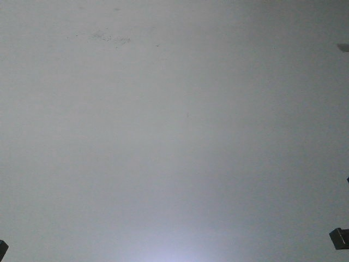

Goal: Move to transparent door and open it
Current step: 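Drive the base forward across the grey floor toward the wall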

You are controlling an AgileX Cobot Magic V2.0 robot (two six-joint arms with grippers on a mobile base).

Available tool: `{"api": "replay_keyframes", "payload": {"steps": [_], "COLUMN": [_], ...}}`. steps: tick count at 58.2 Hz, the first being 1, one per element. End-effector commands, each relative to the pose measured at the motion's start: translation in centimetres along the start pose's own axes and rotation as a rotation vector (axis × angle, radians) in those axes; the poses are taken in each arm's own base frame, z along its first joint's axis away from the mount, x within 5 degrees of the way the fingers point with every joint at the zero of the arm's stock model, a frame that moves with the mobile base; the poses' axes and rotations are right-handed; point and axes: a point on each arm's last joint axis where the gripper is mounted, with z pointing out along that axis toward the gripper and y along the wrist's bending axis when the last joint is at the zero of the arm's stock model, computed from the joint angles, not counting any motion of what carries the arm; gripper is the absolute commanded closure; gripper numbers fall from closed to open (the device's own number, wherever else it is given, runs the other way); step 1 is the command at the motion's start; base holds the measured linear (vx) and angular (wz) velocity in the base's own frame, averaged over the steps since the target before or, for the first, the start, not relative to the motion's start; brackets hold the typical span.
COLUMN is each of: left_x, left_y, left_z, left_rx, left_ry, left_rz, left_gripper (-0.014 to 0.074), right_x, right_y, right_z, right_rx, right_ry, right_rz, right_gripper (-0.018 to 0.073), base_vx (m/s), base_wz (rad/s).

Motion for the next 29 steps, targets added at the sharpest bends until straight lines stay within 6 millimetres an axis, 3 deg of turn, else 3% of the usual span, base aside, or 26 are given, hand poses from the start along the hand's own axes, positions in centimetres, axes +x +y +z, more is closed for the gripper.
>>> {"api": "replay_keyframes", "payload": {"steps": [1,29], "left_x": [-0.53,-0.53], "left_y": [0.03,0.03], "left_z": [-0.08,-0.08], "left_rx": [0.000,0.000], "left_ry": [-0.085,-0.085], "left_rz": [-0.018,-0.018], "left_gripper": [0.0594,0.0594], "right_x": [-0.66,-0.66], "right_y": [-0.04,-0.04], "right_z": [-0.13,-0.13], "right_rx": [0.005,0.005], "right_ry": [-0.089,-0.089], "right_rz": [-0.005,-0.005], "right_gripper": [0.0564,0.0564], "base_vx": [0.00,0.04], "base_wz": [0.00,-0.01]}}
